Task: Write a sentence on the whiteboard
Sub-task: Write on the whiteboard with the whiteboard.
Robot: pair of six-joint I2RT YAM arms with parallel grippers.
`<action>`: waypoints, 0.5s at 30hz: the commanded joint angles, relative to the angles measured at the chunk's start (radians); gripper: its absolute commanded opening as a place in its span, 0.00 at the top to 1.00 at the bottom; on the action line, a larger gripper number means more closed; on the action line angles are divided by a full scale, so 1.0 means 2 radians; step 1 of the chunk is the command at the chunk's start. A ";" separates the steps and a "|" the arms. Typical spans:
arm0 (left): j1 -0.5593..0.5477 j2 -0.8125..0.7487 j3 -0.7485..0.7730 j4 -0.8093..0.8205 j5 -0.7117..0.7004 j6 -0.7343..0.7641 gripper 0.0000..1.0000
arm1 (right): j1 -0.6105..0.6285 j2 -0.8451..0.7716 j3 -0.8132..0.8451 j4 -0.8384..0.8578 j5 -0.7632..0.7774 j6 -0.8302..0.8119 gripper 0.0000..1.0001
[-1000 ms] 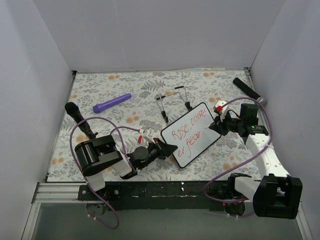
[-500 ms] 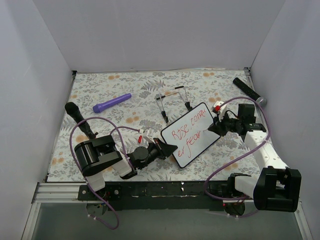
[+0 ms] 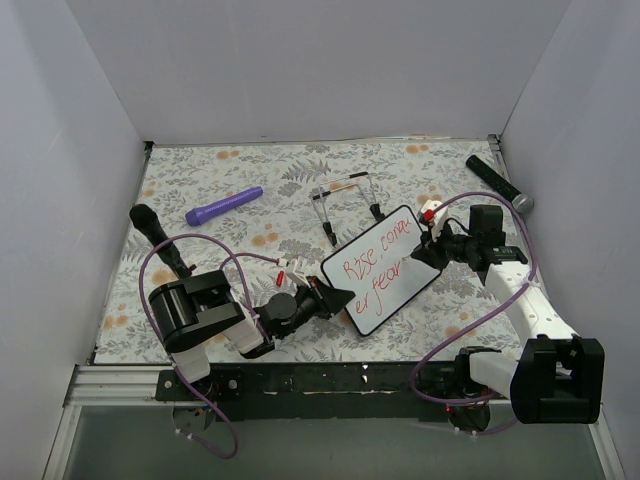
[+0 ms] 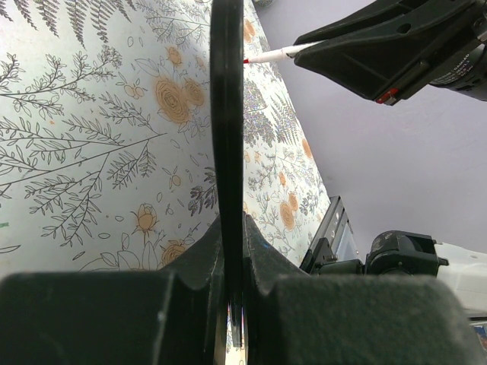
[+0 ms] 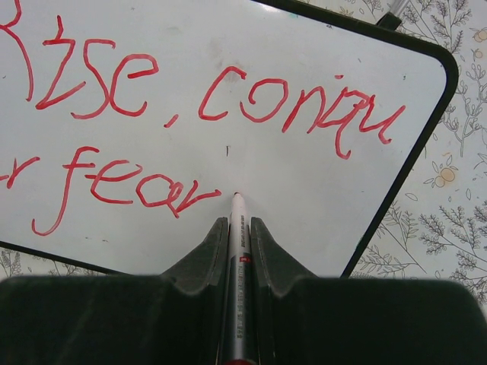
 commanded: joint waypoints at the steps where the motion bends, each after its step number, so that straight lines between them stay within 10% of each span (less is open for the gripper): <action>1: -0.004 -0.008 -0.009 0.127 0.012 0.031 1.00 | 0.006 -0.001 -0.002 0.001 -0.011 -0.008 0.99; 15: -0.004 -0.012 -0.014 0.124 0.003 0.029 1.00 | 0.007 -0.005 0.001 -0.056 -0.004 -0.041 0.99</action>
